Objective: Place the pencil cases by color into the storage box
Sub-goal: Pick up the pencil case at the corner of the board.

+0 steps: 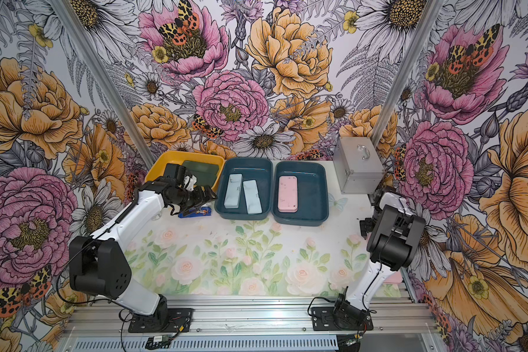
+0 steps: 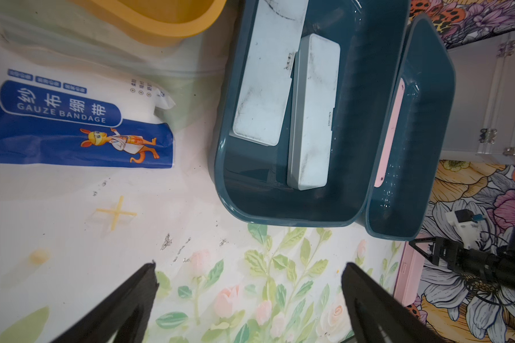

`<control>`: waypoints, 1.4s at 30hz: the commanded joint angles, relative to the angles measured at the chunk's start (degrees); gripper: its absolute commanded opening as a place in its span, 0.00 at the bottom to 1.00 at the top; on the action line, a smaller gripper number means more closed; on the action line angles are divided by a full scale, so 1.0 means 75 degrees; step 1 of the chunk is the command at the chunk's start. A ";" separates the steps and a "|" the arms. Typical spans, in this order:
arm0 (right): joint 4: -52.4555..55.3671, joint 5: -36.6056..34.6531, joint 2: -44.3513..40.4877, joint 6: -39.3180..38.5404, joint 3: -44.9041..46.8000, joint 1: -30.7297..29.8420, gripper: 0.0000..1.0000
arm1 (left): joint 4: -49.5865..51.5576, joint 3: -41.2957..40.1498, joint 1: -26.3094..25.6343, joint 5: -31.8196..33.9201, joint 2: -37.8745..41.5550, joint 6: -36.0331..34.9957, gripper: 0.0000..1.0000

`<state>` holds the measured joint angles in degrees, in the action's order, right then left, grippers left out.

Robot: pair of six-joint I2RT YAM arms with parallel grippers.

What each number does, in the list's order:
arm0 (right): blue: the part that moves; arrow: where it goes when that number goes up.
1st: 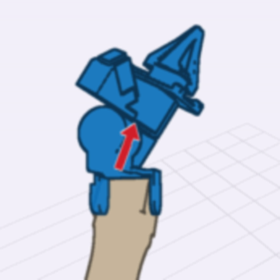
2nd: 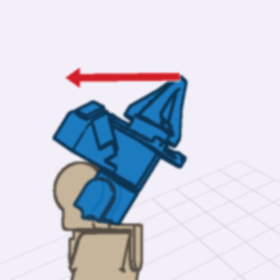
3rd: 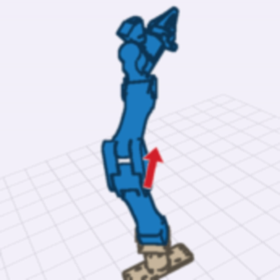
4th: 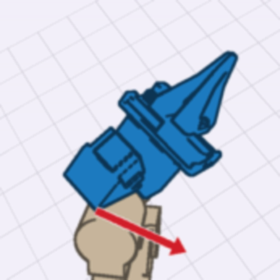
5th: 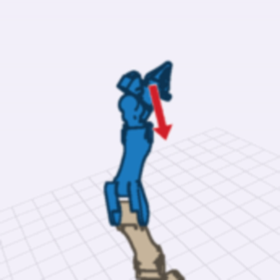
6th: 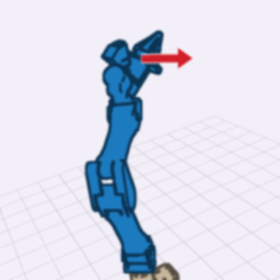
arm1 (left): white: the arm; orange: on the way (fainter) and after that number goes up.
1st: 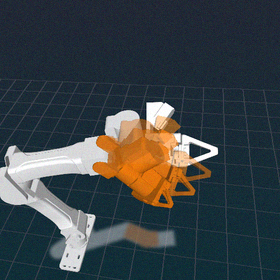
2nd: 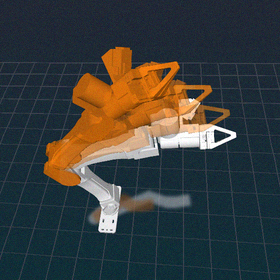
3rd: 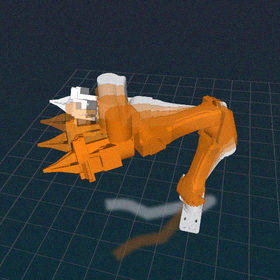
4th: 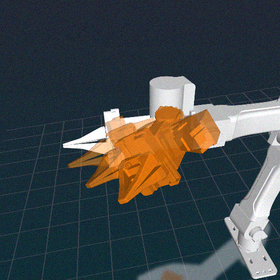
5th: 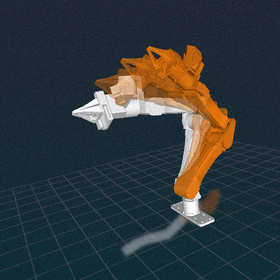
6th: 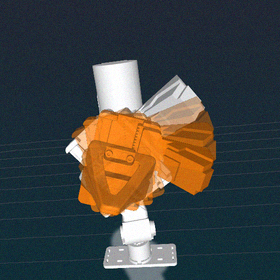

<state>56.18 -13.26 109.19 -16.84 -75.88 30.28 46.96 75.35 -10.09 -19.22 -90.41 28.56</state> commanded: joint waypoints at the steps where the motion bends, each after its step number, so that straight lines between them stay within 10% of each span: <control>1: -0.0202 0.0016 0.0164 -0.0133 0.0067 0.0107 0.99 | 0.0043 0.0328 -0.0113 0.0176 -0.0137 0.0095 0.99; 42: 0.0350 0.1888 -0.0876 0.1429 -0.0612 -0.0526 0.77 | 0.0007 0.0405 -0.0296 0.0486 -0.0284 -0.0217 0.99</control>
<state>57.56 -2.37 105.54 -8.99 -77.21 27.46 47.33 78.00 -11.90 -17.06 -93.17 28.71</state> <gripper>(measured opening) 0.944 0.988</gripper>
